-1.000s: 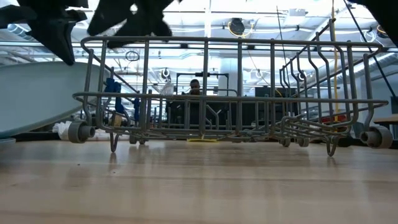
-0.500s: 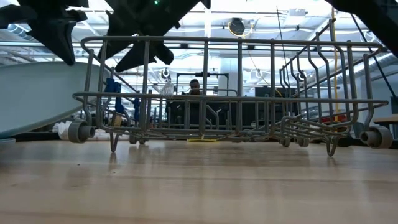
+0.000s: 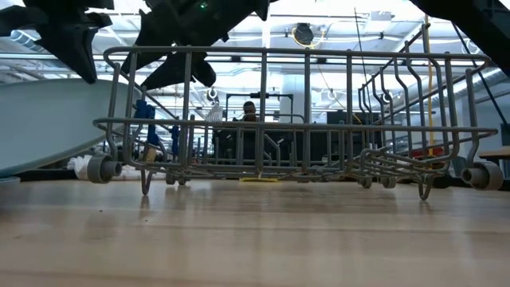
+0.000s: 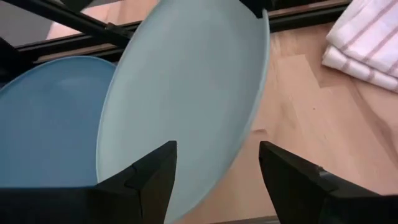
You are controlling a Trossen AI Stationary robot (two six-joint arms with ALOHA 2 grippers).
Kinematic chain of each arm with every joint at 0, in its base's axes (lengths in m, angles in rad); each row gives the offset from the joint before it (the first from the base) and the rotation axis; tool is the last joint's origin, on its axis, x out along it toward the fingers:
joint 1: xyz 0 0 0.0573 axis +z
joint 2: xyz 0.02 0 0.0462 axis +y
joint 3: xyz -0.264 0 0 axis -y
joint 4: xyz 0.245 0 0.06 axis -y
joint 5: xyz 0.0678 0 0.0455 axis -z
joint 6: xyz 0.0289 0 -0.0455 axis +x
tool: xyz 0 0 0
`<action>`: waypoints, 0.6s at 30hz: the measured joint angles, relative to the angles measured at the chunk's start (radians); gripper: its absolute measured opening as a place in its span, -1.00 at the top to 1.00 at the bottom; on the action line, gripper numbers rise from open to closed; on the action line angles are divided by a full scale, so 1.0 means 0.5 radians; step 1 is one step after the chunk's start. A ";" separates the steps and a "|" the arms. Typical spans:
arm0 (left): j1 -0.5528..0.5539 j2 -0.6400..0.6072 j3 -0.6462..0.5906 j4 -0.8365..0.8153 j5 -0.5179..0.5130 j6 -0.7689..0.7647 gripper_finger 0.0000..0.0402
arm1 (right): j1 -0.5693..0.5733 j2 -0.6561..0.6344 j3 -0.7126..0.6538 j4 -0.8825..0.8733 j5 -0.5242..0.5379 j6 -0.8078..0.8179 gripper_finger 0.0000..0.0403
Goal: Sort dishes
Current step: Put the light blue plate into the dish rack
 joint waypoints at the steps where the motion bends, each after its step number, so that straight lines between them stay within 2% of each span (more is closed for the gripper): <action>1: 0.000 0.000 0.000 0.012 -0.001 0.009 1.00 | -0.003 0.016 0.005 0.013 0.000 0.000 -0.10; 12: 0.000 0.000 0.000 0.046 -0.022 0.042 1.00 | -0.024 0.137 0.001 0.136 -0.047 0.084 -0.08; 15: 0.000 0.001 -0.001 0.059 -0.023 0.043 1.00 | -0.026 0.146 -0.001 0.162 -0.056 0.111 0.04; 18: 0.000 0.000 -0.001 0.068 -0.035 0.045 1.00 | -0.026 0.143 0.001 0.197 -0.056 0.110 0.28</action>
